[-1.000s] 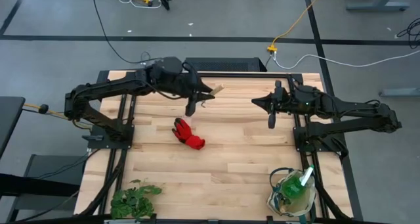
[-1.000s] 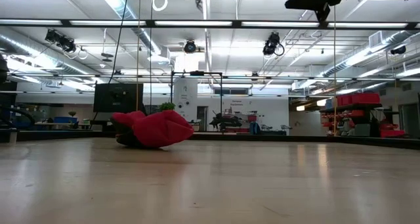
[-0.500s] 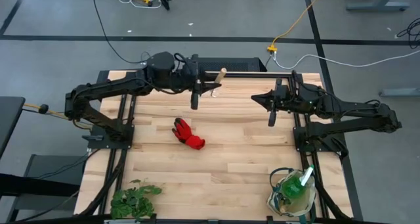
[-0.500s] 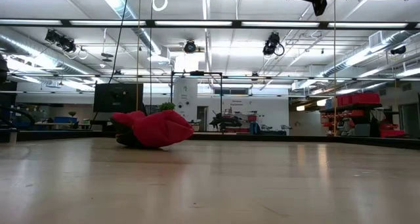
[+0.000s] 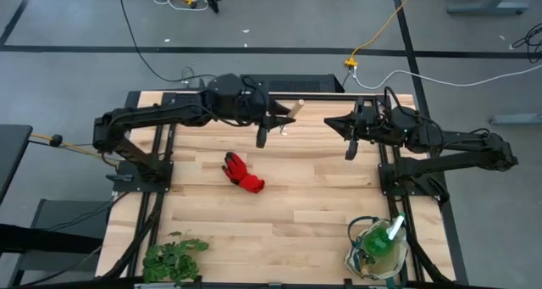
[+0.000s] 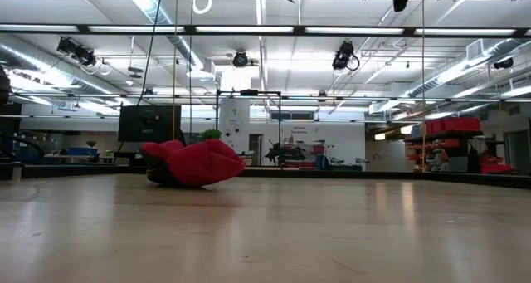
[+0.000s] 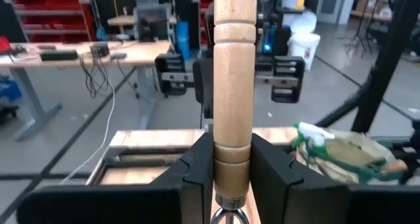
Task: Pick & Place Garden tools in Gardening bag
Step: Put the hand rake into the gardening bag
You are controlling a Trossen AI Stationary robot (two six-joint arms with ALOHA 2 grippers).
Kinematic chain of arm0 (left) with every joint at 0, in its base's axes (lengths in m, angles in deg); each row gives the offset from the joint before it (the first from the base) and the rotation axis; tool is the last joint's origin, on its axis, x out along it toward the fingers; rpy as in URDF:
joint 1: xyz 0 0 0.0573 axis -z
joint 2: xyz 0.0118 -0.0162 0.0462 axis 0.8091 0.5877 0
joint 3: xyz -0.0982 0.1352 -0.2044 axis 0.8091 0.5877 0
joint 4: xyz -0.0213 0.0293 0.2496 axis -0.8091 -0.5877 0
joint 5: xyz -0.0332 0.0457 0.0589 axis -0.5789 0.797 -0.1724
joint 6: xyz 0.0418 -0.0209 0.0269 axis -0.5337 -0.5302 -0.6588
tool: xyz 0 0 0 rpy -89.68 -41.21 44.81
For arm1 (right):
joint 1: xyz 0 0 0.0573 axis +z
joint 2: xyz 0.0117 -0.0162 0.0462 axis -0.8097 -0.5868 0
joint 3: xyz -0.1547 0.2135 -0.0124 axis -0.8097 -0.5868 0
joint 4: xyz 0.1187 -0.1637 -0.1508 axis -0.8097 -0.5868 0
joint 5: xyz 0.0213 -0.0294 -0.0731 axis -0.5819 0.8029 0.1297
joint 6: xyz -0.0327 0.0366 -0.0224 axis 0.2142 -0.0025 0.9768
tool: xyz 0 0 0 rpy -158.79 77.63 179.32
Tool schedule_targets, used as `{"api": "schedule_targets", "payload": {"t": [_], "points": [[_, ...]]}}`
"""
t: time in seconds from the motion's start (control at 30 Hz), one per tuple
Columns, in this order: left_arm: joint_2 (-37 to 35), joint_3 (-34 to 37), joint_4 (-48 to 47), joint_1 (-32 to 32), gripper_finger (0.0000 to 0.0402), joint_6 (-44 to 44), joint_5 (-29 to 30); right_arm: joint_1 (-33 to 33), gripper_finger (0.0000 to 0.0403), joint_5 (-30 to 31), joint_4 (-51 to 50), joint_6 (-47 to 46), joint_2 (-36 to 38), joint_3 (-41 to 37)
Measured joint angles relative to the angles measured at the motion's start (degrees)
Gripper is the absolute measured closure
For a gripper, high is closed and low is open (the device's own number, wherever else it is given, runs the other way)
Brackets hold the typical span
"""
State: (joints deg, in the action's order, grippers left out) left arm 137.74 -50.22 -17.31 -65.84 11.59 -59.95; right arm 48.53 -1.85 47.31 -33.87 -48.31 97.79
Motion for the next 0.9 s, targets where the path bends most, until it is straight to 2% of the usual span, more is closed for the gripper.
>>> {"api": "schedule_targets", "payload": {"t": [0.23,0.43,0.9], "points": [[2.66,-0.02,4.77,0.07,0.0324,1.37,-0.77,0.0,0.037,0.55,2.56,0.4,-0.96,-0.02],[3.33,-0.02,5.27,0.05,0.0324,1.43,-1.09,0.0,0.0332,1.51,3.26,-0.06,-1.73,-0.02],[3.86,-0.02,7.44,0.01,0.0324,1.38,-1.46,0.0,0.0191,1.56,12.22,-0.17,-4.45,-0.02]]}}
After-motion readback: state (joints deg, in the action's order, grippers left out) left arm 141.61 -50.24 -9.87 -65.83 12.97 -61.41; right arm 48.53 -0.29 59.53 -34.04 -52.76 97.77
